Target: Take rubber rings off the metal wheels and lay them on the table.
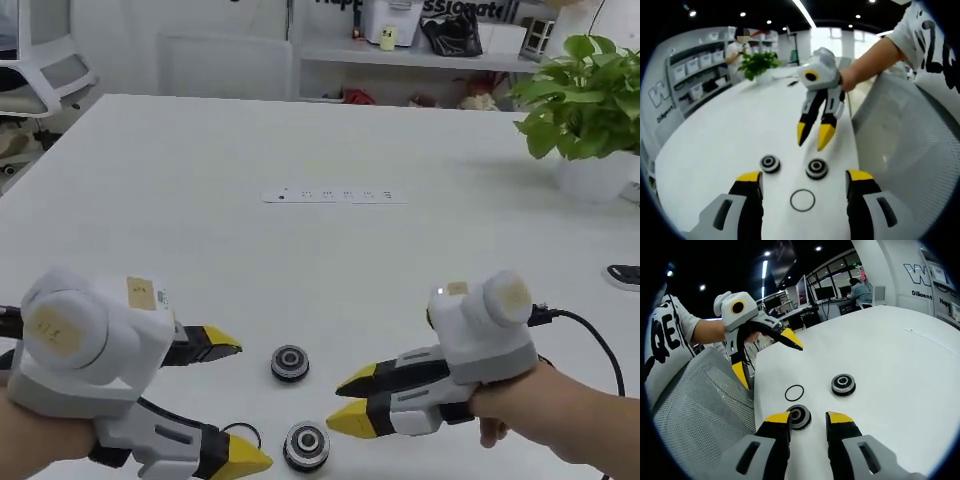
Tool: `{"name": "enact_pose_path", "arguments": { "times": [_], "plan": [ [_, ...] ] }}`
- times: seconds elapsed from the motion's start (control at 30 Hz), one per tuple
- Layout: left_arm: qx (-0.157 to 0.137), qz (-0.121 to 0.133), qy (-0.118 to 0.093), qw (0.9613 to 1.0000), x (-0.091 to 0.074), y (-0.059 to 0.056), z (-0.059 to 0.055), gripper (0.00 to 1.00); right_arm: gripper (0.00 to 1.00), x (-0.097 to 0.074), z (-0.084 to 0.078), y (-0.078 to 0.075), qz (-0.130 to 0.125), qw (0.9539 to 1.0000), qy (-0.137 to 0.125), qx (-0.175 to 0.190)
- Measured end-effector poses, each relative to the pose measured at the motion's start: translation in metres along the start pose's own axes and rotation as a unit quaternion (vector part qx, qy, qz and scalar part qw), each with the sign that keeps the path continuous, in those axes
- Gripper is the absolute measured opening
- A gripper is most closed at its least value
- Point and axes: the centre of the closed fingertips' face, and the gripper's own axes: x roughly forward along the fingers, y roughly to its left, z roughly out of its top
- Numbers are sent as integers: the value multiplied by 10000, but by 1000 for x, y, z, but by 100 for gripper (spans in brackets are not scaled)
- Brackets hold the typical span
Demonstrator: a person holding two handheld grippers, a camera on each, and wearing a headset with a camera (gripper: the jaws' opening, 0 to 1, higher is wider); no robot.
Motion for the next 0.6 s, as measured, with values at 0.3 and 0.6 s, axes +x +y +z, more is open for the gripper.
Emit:
{"name": "enact_pose_path", "arguments": {
  "times": [0.3,0.6],
  "plan": [
    [-29,-113,49,9999,11,-2,-2,66,25,3,-12,3,84,9996,155,-204],
    [-18,-199,107,9997,18,-5,-4,63,24,7,-20,7,160,9981,312,-501]
  ]
}}
